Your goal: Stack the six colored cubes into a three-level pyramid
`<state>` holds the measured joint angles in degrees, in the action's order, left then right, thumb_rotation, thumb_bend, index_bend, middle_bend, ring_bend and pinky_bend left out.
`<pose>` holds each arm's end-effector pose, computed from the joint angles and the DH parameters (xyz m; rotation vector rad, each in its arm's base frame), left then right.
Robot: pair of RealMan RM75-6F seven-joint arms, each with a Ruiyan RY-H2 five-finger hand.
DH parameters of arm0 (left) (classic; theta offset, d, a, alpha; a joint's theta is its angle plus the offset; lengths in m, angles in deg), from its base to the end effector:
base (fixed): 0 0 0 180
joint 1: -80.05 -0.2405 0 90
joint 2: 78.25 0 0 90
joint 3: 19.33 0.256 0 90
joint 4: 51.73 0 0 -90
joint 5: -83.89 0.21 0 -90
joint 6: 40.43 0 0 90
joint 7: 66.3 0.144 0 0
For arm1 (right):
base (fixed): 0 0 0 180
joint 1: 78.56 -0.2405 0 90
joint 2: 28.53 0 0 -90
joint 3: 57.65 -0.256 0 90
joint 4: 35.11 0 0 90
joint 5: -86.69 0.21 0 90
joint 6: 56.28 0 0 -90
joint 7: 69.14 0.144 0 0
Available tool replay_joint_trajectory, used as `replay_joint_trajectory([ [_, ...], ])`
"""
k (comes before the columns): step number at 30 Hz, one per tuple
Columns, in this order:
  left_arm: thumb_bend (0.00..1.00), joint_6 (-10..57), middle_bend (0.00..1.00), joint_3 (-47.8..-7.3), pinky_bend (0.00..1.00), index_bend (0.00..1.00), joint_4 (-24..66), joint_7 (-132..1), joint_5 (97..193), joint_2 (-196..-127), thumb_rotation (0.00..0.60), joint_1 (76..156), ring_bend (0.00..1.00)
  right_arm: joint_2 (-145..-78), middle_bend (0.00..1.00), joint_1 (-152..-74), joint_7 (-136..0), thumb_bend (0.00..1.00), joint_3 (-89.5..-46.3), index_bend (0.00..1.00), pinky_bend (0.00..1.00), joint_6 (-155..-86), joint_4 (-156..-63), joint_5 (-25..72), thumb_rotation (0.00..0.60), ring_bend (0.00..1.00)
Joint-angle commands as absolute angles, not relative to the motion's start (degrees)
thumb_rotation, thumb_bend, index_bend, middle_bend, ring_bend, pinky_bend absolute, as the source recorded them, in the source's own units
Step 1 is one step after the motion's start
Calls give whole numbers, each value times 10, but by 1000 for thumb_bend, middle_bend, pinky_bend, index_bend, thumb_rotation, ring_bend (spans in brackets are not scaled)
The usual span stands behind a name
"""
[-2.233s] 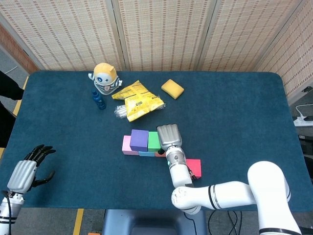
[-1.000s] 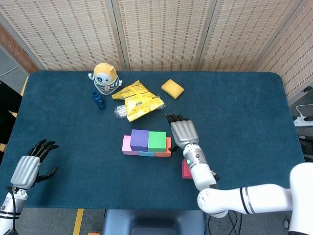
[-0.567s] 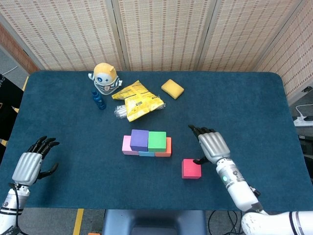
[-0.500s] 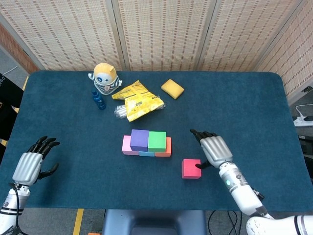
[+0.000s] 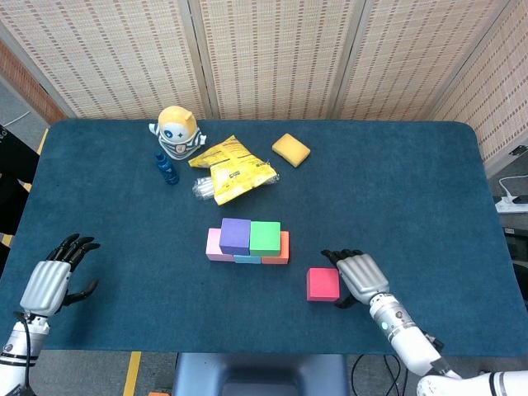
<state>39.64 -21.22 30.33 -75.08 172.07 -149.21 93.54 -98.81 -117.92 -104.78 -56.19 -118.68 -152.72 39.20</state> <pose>-0.3065 0.2271 0.1213 -1.5209 -0.9454 -1.0287 -0.1686 -0.2505 0.0388 1.9155 -1.1274 0.5886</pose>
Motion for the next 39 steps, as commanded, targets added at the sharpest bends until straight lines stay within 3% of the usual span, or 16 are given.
replay_joint_trajectory([
  [1,327,397,156,-210,248,227,301,-760,1721,-1491,600,933,74,-1002,322,-1183,-1056,218,-561,247,343,-1183,-1515,403,600,301],
  [7,325,395,155,-208,249,227,294,-774,1722,-1493,600,933,74,-1031,338,-1183,-1066,218,-561,296,349,-1193,-1489,405,600,319],
  [16,325,396,154,-208,248,227,286,-788,1724,-1494,600,933,74,-1084,381,-1172,-1082,218,-558,453,383,-1222,-1439,385,600,388],
  [20,324,397,154,-210,249,227,283,-781,1722,-1496,600,932,73,-1081,430,-1171,-1080,279,-561,536,397,-1221,-1439,383,600,419],
  [26,323,399,154,-210,249,227,287,-777,1722,-1490,600,932,74,-993,444,-1170,-1053,298,-578,570,400,-1220,-1531,348,600,429],
  [30,324,403,155,-210,249,227,294,-767,1726,-1489,600,931,74,-909,446,-1184,-1006,299,-622,569,410,-1201,-1610,347,600,439],
  [33,324,407,155,-209,249,227,299,-759,1730,-1489,600,930,74,-863,451,-1208,-976,300,-666,568,418,-1175,-1636,377,600,443],
  [39,325,411,155,-205,248,227,311,-747,1733,-1485,600,926,74,-834,451,-1292,-956,300,-733,568,420,-1112,-1639,502,600,443],
])
